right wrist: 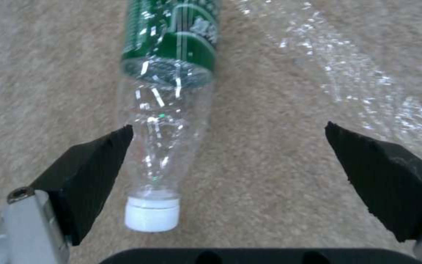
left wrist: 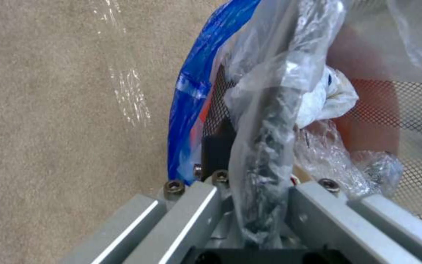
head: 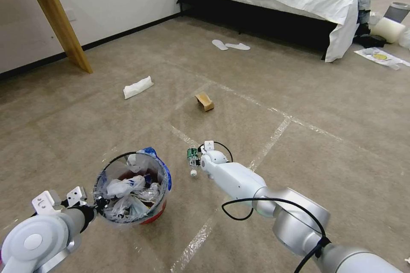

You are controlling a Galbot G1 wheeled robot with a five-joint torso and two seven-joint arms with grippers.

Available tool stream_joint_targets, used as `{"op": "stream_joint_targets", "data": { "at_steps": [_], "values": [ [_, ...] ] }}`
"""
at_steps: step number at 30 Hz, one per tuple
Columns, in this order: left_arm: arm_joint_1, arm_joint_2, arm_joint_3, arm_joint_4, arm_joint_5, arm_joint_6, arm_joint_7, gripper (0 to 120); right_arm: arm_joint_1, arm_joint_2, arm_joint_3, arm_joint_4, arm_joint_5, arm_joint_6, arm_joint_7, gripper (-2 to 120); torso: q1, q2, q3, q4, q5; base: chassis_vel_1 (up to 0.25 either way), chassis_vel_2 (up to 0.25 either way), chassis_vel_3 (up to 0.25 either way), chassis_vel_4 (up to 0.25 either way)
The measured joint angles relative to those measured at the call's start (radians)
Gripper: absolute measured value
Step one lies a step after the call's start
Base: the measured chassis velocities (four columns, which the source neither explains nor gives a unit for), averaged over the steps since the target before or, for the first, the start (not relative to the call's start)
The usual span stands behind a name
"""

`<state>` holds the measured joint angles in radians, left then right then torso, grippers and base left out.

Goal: Pick up the trash bin and place the garbage on the floor into it.

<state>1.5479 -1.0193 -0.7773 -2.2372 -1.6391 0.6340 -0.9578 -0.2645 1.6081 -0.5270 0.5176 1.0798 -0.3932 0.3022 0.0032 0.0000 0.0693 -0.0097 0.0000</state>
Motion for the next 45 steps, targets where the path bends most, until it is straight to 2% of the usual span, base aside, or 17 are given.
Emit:
{"op": "stream_joint_targets", "data": {
  "at_steps": [24,45],
  "values": [
    [0.001,-0.021,0.016,-0.006,0.031,-0.003,0.015,0,0.002,0.000,-0.035,-0.034,-0.038,0.055,-0.110,100,0.000,0.000,0.000,0.0000,0.0000,0.000,0.000,0.000,0.000],
    [0.000,-0.025,0.017,0.001,0.046,-0.004,0.031,0,-0.029,0.000,-0.077,-0.033,-0.036,0.067,-0.144,100,0.000,0.000,0.000,0.0001,0.0000,0.000,0.000,0.000,0.000]
  ]
}}
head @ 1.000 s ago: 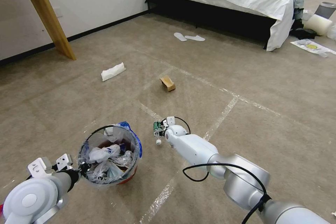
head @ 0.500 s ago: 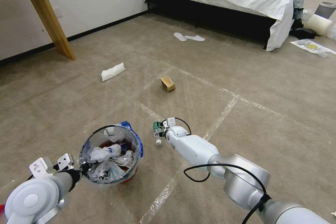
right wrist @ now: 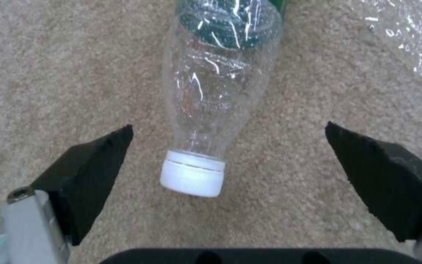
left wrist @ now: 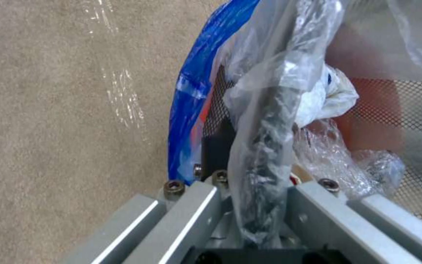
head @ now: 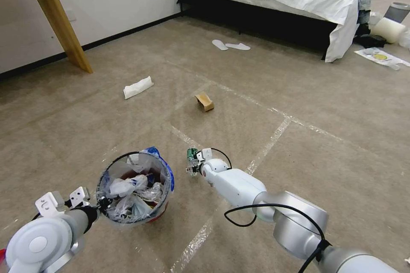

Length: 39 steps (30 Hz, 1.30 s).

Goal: Pick up the trash bin and place the garbage on the floor into it.

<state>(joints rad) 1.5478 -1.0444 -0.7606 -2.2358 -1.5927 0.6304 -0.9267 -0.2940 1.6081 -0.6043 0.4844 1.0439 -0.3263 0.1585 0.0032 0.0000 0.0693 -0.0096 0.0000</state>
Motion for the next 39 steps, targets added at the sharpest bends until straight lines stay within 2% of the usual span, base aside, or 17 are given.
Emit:
{"op": "stream_joint_targets", "data": {
  "at_steps": [4,10,16,39],
  "values": [
    [-0.001,0.000,0.002,0.002,0.001,0.000,0.001,0,-0.004,0.000,0.001,-0.006,0.000,0.008,-0.011,100,0.000,0.000,0.000,0.0000,0.0000,0.000,0.000,0.000,0.000],
    [0.000,-0.005,0.011,0.008,0.012,0.000,0.007,0,-0.014,0.000,0.006,-0.030,-0.013,0.085,-0.085,100,0.000,0.000,0.000,0.0000,-0.0001,0.000,0.000,0.000,0.000],
    [-0.002,-0.007,0.012,0.010,0.014,-0.001,0.008,0,-0.020,0.000,0.006,-0.038,-0.025,0.117,-0.113,100,0.000,0.000,0.000,0.0000,-0.0001,0.000,0.000,0.000,0.000],
    [-0.007,-0.023,0.038,0.012,0.032,-0.002,0.015,0,-0.049,0.000,0.010,-0.059,-0.057,0.133,-0.119,96,0.000,0.000,0.000,0.0000,0.0000,0.000,0.000,0.000,0.000]
  ]
}}
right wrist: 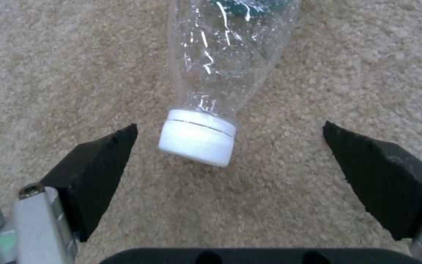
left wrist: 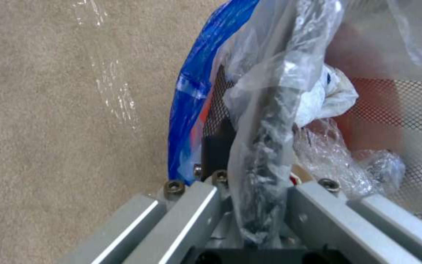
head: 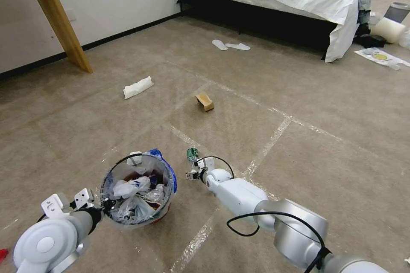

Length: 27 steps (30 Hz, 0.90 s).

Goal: Pick up the trash bin and place the garbage on the floor into it.

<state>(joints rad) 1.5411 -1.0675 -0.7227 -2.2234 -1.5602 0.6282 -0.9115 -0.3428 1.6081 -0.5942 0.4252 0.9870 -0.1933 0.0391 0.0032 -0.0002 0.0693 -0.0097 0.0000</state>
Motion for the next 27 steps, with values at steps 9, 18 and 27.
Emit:
{"op": "stream_joint_targets", "data": {
  "at_steps": [9,18,27],
  "values": [
    [0.001,-0.001,0.000,-0.002,0.002,0.000,0.003,0,-0.001,0.000,0.010,-0.004,0.000,0.019,-0.015,96,0.000,0.000,0.000,0.0000,0.0000,0.000,0.000,0.000,0.000],
    [-0.001,0.009,-0.009,-0.005,-0.005,-0.001,0.005,0,0.005,0.000,0.005,0.028,0.007,0.032,-0.018,97,0.000,0.000,0.000,0.0001,0.0001,0.000,0.000,0.000,0.000],
    [-0.011,0.016,-0.001,-0.005,-0.015,-0.002,0.000,0,0.018,0.000,0.008,0.024,0.012,0.031,-0.019,97,0.000,0.000,0.000,0.0000,0.0001,0.000,0.000,0.000,0.000]
  ]
}}
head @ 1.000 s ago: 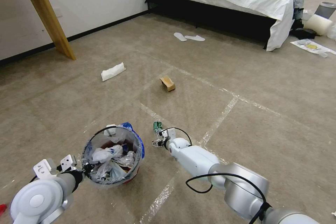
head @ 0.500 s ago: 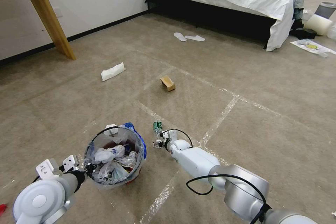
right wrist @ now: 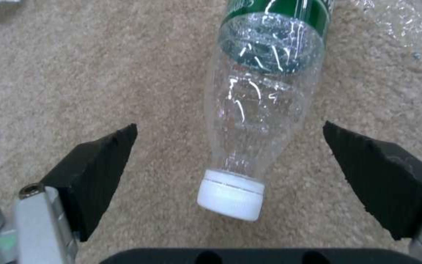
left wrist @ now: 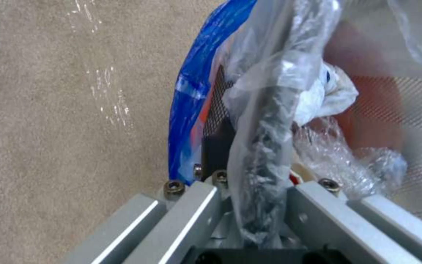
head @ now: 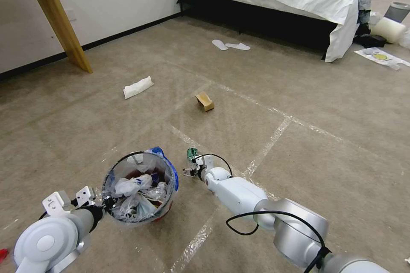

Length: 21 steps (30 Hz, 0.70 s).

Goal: Pick up the trash bin and place the garbage on the floor into it.

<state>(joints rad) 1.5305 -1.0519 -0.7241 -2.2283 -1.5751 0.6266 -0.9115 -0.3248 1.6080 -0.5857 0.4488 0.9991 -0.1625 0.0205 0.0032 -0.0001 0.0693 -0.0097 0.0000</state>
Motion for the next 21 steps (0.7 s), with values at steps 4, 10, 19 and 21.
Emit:
{"op": "stream_joint_targets", "data": {
  "at_steps": [4,10,19,21],
  "values": [
    [0.000,-0.006,0.007,0.000,0.003,0.000,-0.001,0,0.005,0.000,0.002,-0.002,0.005,-0.002,0.000,97,0.000,0.000,0.000,0.0000,-0.0001,0.000,0.000,0.000,0.000],
    [0.003,-0.006,0.005,-0.006,0.004,0.000,-0.002,0,0.012,0.000,0.009,-0.009,0.017,-0.015,0.012,97,0.000,0.000,0.000,0.0000,-0.0001,0.000,0.000,0.000,0.000],
    [0.004,-0.008,0.006,-0.014,0.005,0.000,0.000,0,0.024,0.000,0.012,-0.014,0.033,-0.033,0.027,97,0.000,0.000,0.000,0.0000,-0.0001,0.000,0.000,0.000,0.000],
    [0.004,-0.009,0.004,-0.017,0.006,0.000,0.000,0,0.027,0.000,0.015,-0.016,0.034,-0.035,0.027,99,0.000,0.000,0.000,0.0000,-0.0001,0.000,0.000,0.000,0.000]
  ]
}}
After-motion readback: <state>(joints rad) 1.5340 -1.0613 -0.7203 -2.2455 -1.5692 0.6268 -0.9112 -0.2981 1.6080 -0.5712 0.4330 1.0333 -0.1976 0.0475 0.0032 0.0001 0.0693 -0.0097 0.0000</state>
